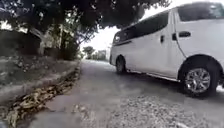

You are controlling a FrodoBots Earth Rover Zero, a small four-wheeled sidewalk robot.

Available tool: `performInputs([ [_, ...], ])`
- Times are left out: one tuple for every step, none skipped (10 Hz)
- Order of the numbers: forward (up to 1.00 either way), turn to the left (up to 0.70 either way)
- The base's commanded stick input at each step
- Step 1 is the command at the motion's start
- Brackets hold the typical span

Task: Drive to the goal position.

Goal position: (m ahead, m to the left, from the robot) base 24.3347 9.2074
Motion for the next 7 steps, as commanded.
performInputs([
  [0.0,0.0],
  [0.0,0.0],
  [0.0,0.0],
  [0.0,0.0],
  [0.0,0.0],
  [0.0,0.0],
  [0.0,0.0],
])
